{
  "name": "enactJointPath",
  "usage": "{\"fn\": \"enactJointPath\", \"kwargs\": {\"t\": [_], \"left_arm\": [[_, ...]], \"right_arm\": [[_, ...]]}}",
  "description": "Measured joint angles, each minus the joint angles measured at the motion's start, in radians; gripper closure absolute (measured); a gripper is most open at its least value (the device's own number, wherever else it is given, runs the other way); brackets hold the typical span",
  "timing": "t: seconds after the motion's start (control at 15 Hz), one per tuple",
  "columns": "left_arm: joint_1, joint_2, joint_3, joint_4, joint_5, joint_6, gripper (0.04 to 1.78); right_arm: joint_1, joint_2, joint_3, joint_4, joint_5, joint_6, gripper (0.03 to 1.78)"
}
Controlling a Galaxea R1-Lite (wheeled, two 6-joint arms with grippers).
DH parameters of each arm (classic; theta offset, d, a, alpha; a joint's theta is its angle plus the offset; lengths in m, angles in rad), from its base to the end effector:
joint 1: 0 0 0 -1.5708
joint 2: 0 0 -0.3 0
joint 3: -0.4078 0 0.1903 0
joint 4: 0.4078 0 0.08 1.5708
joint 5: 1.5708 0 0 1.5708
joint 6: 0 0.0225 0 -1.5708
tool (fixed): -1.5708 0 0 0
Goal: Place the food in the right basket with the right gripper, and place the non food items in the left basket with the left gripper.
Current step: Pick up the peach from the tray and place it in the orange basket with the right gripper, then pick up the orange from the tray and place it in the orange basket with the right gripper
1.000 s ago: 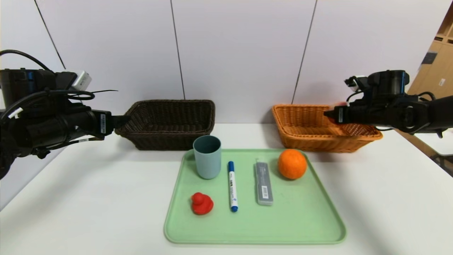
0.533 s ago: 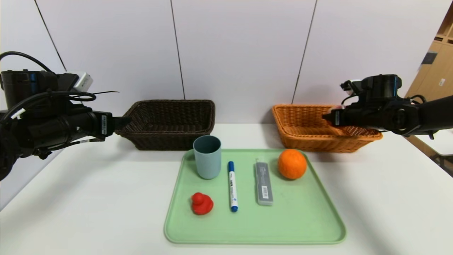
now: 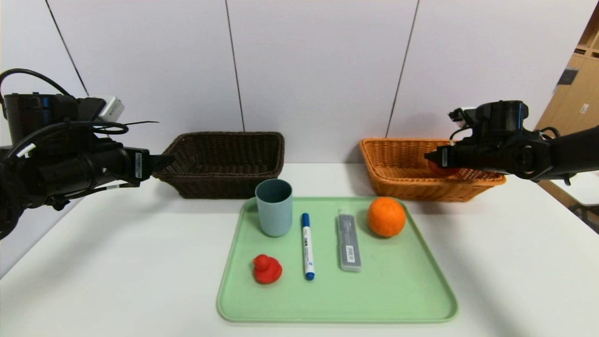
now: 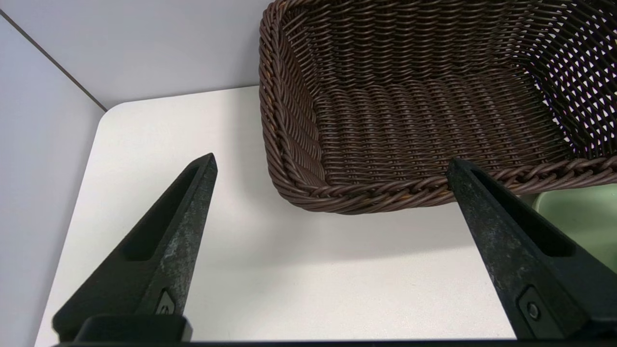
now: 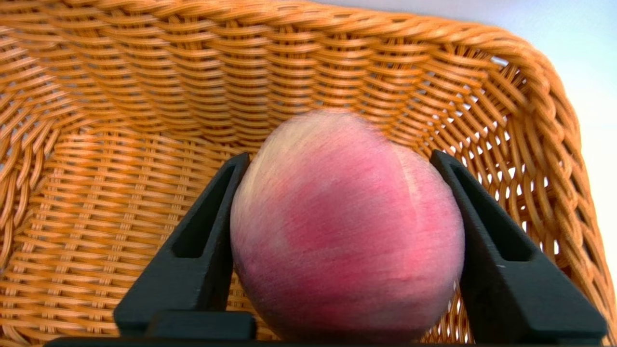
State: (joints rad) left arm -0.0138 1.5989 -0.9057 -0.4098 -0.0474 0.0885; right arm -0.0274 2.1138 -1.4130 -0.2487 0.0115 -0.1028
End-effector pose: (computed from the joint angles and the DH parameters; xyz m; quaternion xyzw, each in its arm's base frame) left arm 0.2894 -0.0051 0.2176 0.0414 0.1397 -0.0365 0.9887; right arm 0.4292 -0.0115 0.1571 -0.0457 0.2242 0.0038 0.9735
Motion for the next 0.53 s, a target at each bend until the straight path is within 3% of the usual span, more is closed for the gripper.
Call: {"fn": "enactJointPath", "kwargs": {"t": [0.53], "left_arm": [[0.000, -0.012, 0.001, 0.000, 0.007, -0.001, 0.13]], "right_arm": [[0.000, -0.012, 0.000, -0.002, -0.001, -0.001, 0.25]]}}
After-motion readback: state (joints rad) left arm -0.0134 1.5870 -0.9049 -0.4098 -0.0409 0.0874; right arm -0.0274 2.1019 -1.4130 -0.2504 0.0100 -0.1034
